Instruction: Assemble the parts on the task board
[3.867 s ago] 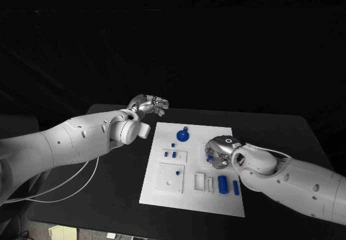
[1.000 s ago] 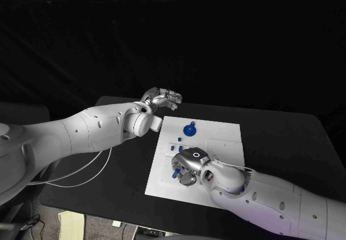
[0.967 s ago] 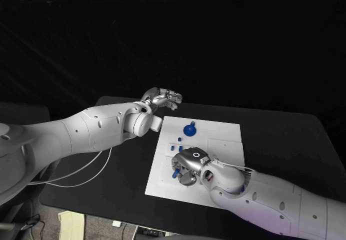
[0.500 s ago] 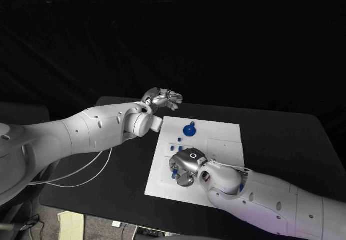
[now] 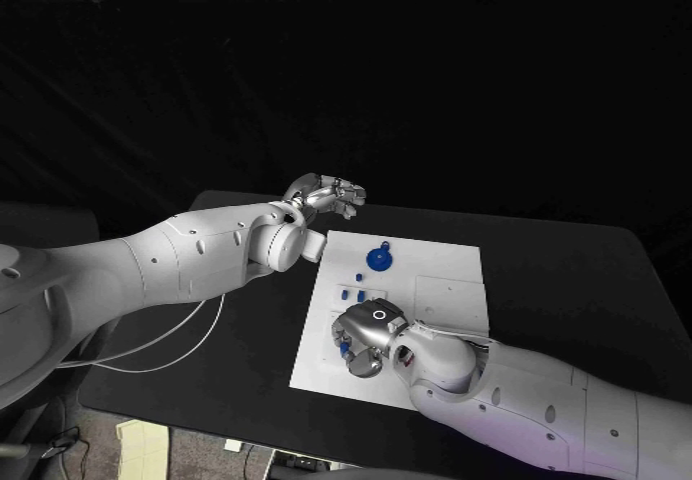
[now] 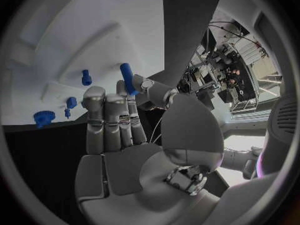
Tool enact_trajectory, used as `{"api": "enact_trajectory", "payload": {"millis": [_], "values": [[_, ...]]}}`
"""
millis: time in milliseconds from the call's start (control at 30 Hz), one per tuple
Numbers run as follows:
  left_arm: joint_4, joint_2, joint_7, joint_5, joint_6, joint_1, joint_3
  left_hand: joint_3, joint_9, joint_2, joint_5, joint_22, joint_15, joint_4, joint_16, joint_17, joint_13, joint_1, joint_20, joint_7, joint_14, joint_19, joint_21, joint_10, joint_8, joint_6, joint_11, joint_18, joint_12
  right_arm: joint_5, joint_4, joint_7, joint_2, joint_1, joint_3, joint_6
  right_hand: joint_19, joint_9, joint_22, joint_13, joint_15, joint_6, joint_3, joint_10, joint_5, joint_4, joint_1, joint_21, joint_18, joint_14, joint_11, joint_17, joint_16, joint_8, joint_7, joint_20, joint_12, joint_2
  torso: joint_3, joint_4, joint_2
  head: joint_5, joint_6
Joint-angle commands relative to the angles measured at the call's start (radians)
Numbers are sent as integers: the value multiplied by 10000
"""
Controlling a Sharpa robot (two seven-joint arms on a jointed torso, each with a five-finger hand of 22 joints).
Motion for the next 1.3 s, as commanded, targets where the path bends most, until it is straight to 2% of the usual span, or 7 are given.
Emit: {"api": "enact_trajectory", "payload": {"millis": [33,100,267,367,500,833,1300], "values": [[28,11,74,50,119,14,8,-26,-16,5,-20,10,-1,54,-63,14,-15,-52,32,16,85,13,-51,22,41,-32,67,175,-6,237,-27,142,-17,-112,-98,623,-15,-12,174,20,0,-66,-203,67,343,-35,-282,51,1160,-4,105,-16,-51,-52,68,-10,-101,-142,10,-5,-2,19,-5],[30,7,74,50,122,14,8,-27,-16,5,-20,11,-1,55,-64,16,-15,-52,32,17,86,13,-52,22,41,-33,67,175,-6,237,-40,132,-30,-112,-98,571,-16,-32,172,1,37,-166,-363,-45,472,-62,-373,49,1160,-3,146,-18,-48,-117,109,-9,-172,-247,13,-7,-1,23,-6],[35,-9,69,50,122,14,8,-29,-18,4,-20,13,-1,57,-69,21,-15,-54,32,17,86,14,-54,21,41,-35,67,175,-6,206,-119,18,-99,-112,-98,170,-19,-41,164,-1,56,-211,-448,-88,490,-60,-383,39,1160,-6,165,-23,-50,-152,129,-12,-206,-294,19,-12,0,17,2],[30,-17,71,50,116,14,8,-29,-18,4,-21,14,-1,59,-71,23,-15,-55,32,18,86,14,-55,20,41,-36,68,174,-6,177,-123,-35,-109,-112,-98,-176,-11,-31,159,16,46,-164,-366,-48,377,-74,-229,31,1160,6,154,-24,-41,-139,111,-29,-195,-184,25,-14,1,16,10],[27,-5,72,50,122,14,8,-32,-20,3,-21,15,0,63,-75,27,-16,-59,33,18,86,15,-58,19,41,-37,69,173,-7,130,-82,-59,-122,-114,-97,-576,27,14,164,82,-23,43,-136,147,2,-128,-9,44,1160,23,81,-21,-20,-57,32,-49,-110,29,29,-11,3,12,14],[24,-5,79,50,127,13,8,-34,-23,14,-21,20,1,79,-86,40,-16,-68,34,20,88,17,-64,17,44,-38,70,172,-7,-61,54,-252,-273,-116,-93,-1306,84,45,170,147,-79,203,16,305,-138,-172,23,74,1160,56,22,-11,17,-12,-29,-72,-47,-7,18,-12,-1,9,30],[27,8,77,50,120,13,8,-33,-25,16,-20,25,1,81,-96,52,-16,-63,34,18,90,18,-70,18,47,-39,68,173,-6,-84,-86,-266,-231,-113,-91,-1053,104,51,172,165,-93,238,57,338,-160,-168,21,85,1160,63,9,-9,25,-8,-42,-82,-36,-40,11,-9,1,14,25]]}}
